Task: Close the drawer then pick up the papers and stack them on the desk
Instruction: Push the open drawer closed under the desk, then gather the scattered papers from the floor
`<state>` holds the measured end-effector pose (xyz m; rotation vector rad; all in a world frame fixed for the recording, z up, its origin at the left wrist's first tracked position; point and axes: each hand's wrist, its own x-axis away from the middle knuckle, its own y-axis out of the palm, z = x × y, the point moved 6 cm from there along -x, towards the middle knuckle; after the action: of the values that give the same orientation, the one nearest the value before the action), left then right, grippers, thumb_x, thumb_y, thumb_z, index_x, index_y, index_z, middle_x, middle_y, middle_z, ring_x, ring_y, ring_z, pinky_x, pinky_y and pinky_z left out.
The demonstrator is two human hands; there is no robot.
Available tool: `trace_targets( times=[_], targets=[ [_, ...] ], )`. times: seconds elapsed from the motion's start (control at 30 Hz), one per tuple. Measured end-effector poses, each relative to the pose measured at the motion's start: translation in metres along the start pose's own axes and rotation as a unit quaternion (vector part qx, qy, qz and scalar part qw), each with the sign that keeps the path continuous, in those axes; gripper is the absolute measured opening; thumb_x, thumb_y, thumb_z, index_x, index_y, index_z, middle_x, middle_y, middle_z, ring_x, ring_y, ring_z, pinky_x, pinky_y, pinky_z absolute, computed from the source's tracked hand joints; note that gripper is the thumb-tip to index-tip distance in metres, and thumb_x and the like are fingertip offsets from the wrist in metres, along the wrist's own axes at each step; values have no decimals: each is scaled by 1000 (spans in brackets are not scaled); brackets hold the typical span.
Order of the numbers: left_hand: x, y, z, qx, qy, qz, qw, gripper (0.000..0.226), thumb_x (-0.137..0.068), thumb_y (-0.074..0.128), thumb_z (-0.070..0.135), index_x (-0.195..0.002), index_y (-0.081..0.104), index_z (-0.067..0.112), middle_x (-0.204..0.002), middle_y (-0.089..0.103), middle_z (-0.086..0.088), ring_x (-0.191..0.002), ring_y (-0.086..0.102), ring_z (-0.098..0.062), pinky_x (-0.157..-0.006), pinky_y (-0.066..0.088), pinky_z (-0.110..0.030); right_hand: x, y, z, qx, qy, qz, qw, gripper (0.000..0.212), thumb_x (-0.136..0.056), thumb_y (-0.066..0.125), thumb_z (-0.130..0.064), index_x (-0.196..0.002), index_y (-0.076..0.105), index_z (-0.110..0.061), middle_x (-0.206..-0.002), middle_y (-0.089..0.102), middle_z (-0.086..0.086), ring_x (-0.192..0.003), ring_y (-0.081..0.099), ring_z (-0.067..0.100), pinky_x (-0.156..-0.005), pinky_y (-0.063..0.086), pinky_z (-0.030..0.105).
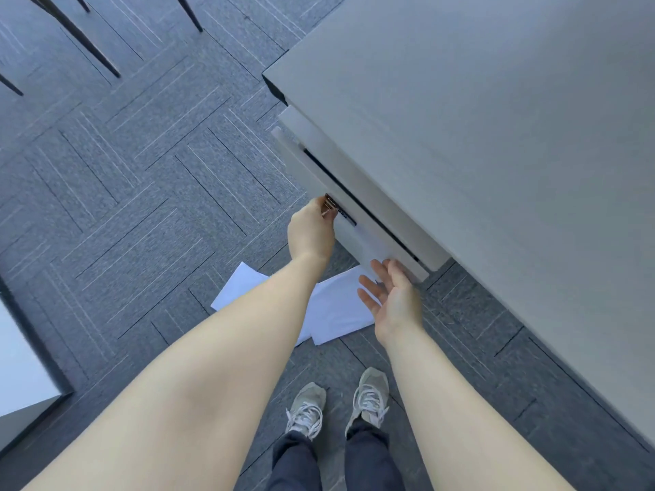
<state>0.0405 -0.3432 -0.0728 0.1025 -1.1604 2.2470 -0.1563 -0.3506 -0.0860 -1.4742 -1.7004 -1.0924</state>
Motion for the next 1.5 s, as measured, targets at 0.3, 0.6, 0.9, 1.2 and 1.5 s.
trace_targets(
  times=[0.3, 0.6, 0.9, 1.2, 1.5],
  targets=[
    [-9, 10, 21, -83, 51, 8, 995, 23, -95, 46, 24, -110, 61, 16, -93, 71, -17, -86, 63, -40, -69, 50, -43, -15, -6, -25, 73, -57, -6, 996, 14, -98, 53, -35, -95, 64, -26, -117, 73, -1, -89, 73, 17, -70, 54, 29],
    [-14, 12, 16, 3, 1, -122, 993, 22, -94, 38, 21, -100, 58, 15, -99, 73, -6, -88, 67, -32, -71, 52, -41, -11, -5, -23, 85, -50, -16, 995, 32, -99, 51, -35, -126, 58, -20, -122, 70, -6, -82, 72, 16, -68, 52, 30],
    [22, -24, -91, 60, -83, -189, 977, 37, -88, 33, 46, -76, 52, 17, -101, 69, -18, -89, 68, -36, -82, 54, -54, 14, 19, 19, 146, -31, -4, 989, 24, -98, 53, -27, -120, 57, -18, -100, 70, 5, -74, 65, 22, -63, 52, 31],
    [18, -29, -352, -115, -61, -264, 956, 34, -92, 49, 21, -124, 58, 15, -124, 64, -4, -110, 60, -25, -82, 45, -32, -57, 15, 230, 192, 25, 77, 978, 24, -99, 49, -22, -122, 53, -14, -103, 68, 12, -70, 62, 24, -59, 52, 33],
    [-95, 141, -518, -362, 145, -266, 881, 48, -91, 48, 11, -138, 43, 22, -142, 43, -2, -127, 42, -28, -88, 47, -44, -274, -21, 446, 316, 71, 82, 942, 31, -83, 61, -15, -107, 62, 4, -96, 60, 29, -74, 50, 23, -63, 45, 34]
  ],
)
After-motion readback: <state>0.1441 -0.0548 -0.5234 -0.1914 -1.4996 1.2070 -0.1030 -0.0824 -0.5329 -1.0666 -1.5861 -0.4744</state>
